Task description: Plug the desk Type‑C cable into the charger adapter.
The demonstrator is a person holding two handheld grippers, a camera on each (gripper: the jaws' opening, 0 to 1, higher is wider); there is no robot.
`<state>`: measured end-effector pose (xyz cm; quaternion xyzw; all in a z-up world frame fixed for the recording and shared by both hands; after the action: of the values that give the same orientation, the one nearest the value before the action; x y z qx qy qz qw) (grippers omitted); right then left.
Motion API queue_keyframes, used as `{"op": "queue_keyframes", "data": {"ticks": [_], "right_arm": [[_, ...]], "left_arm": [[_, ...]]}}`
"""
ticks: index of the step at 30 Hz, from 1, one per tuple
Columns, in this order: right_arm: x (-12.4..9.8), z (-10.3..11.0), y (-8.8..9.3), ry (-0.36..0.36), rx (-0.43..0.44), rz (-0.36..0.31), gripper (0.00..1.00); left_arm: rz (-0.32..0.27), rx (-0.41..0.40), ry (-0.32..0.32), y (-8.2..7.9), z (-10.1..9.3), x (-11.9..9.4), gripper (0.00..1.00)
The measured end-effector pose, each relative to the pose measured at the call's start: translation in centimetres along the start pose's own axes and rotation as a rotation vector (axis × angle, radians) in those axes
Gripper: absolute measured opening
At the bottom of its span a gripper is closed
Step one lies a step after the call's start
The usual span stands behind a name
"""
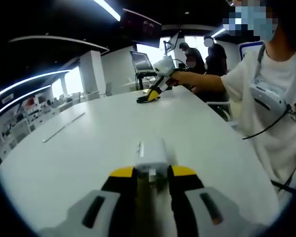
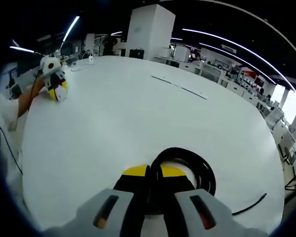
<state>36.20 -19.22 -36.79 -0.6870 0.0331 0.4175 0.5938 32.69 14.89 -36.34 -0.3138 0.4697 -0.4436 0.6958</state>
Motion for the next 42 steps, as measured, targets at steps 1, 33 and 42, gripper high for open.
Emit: {"op": "queue_keyframes", "data": {"ticks": [1,33,42], "right_arm": [[0.0,0.1,0.1,-0.009,-0.014,0.005,0.06],[-1.4,2.6,1.4,-0.296,-0.205,0.036,0.07],[-1.6,2.5,1.6,-0.359,-0.224,0.051,0.07]], "left_arm": [[0.0,0.0,0.0,0.0,0.0,0.0,0.25],[0.0,-0.001,-0.002,0.0,0.1,0.0,0.25],[-0.001,-0.002,-0.003,0.1,0.1,0.0,0.25]]}}
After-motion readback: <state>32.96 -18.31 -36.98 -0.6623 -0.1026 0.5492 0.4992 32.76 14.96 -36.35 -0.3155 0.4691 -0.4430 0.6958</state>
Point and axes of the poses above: the point that each gripper's makers call its tool centre point, and the gripper's own axes: x roughly forward along the fingers, z roughly to its left, y roughly out of its underside, the point moved 1 cm from there along -x, roughly backward along the fingers, and after that the axes turned 15 degrees about x, right-handed, at the moved point
